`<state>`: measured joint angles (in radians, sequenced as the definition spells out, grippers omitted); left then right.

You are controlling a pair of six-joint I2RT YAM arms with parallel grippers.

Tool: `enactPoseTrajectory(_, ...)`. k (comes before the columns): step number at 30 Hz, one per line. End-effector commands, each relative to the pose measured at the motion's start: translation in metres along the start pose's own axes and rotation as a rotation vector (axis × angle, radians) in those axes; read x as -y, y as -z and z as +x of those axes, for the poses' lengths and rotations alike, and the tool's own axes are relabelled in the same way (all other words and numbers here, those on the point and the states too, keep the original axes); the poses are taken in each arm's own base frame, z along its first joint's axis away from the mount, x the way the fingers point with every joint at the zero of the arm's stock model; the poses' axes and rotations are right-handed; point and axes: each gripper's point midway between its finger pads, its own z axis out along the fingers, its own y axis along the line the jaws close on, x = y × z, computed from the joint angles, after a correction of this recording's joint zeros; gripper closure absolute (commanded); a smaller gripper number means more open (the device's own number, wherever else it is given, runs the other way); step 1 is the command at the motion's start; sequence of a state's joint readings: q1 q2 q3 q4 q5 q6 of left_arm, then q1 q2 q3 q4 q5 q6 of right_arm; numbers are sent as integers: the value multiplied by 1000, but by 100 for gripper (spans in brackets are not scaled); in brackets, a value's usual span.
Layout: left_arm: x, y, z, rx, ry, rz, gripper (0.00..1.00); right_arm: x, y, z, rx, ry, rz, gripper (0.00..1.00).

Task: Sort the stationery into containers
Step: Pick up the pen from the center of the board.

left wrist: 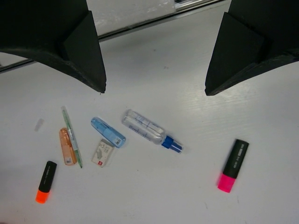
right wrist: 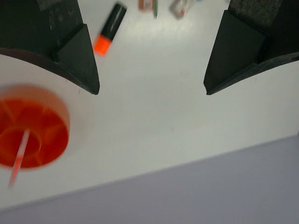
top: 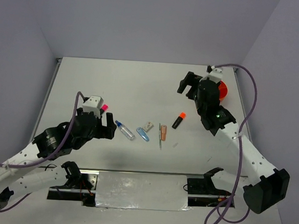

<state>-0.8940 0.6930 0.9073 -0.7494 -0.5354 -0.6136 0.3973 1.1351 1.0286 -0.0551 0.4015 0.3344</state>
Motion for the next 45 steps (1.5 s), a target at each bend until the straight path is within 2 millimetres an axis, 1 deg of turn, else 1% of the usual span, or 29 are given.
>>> enactPoseTrajectory(1, 36, -8, -25, 28, 114, 90, 1, 29, 43, 66, -231, -55, 199, 0)
enactPoseTrajectory(2, 43, -14, -24, 11, 111, 101, 1, 24, 55, 95, -281, -41, 190, 0)
enactPoseTrajectory(3, 56, -26, -19, -36, 95, 108, 1, 29, 64, 96, -253, -99, 221, 0)
enactPoseTrajectory(4, 68, -32, -18, -53, 86, 123, 1, 34, 72, 108, -266, -102, 246, 0)
enactPoseTrajectory(5, 80, -47, -13, -92, 76, 108, 1, 41, 84, 120, -268, -105, 252, 0)
enactPoseTrajectory(6, 89, -53, -11, -108, 67, 109, 1, 50, 88, 122, -253, -130, 286, 0)
enactPoseTrajectory(7, 101, -60, -7, -124, 58, 123, 1, 64, 97, 136, -281, -109, 321, 0)
enactPoseTrajectory(8, 114, -75, -1, -162, 52, 110, 2, 69, 104, 130, -257, -140, 322, 0)
enactPoseTrajectory(9, 127, -79, 4, -183, 40, 123, 4, 74, 109, 128, -251, -139, 326, 0)
enactPoseTrajectory(10, 134, -86, 8, -198, 34, 119, 5, 77, 114, 130, -263, -128, 321, 0)
enactPoseTrajectory(11, 144, -100, 17, -229, 33, 99, 6, 77, 119, 120, -238, -150, 301, 0)
enactPoseTrajectory(12, 154, -104, 23, -249, 23, 109, 8, 79, 123, 115, -231, -145, 296, 0)
enactPoseTrajectory(13, 160, -119, 41, -289, -2, 90, 14, 81, 128, 110, -228, -139, 292, 0)
enactPoseTrajectory(14, 172, -123, 41, -288, -3, 102, 15, 82, 133, 101, -207, -148, 276, 0)
enactPoseTrajectory(15, 175, -130, 48, -303, -12, 90, 15, 83, 137, 96, -198, -151, 268, 0)
enactPoseTrajectory(16, 182, -143, 59, -330, -16, 66, 16, 83, 139, 92, -192, -151, 254, 0)
enactPoseTrajectory(17, 183, -149, 66, -353, -26, 51, 17, 83, 144, 86, -175, -160, 233, 0)
enactPoseTrajectory(18, 188, -154, 72, -370, -30, 48, 19, 84, 146, 84, -173, -160, 223, 0)
enactPoseTrajectory(19, 195, -163, 80, -392, -32, 45, 22, 83, 148, 82, -170, -164, 211, 0)
enactPoseTrajectory(22, 206, -173, 92, -425, -44, 43, 23, 86, 157, 76, -154, -161, 185, 0)
enactPoseTrajectory(26, 216, -177, 108, -470, -85, 72, 24, 91, 164, 74, -154, -141, 179, 0)
enactPoseTrajectory(28, 215, -181, 118, -496, -106, 54, 25, 93, 166, 74, -150, -137, 172, 0)
enactPoseTrajectory(33, 205, -186, 135, -537, -119, -13, 27, 94, 168, 73, -143, -130, 157, 0)
enactPoseTrajectory(37, 198, -187, 143, -546, -121, -34, 30, 92, 168, 74, -149, -127, 146, 0)
enactPoseTrajectory(40, 195, -187, 147, -555, -133, -38, 31, 90, 166, 76, -156, -121, 143, 0)
enactPoseTrajectory(42, 195, -189, 154, -572, -147, -28, 34, 88, 165, 79, -166, -117, 140, 0)
enactPoseTrajectory(44, 197, -190, 158, -578, -153, -12, 35, 87, 164, 80, -170, -116, 136, 0)
enactPoseTrajectory(45, 195, -192, 160, -584, -157, -21, 35, 87, 163, 81, -175, -114, 137, 0)
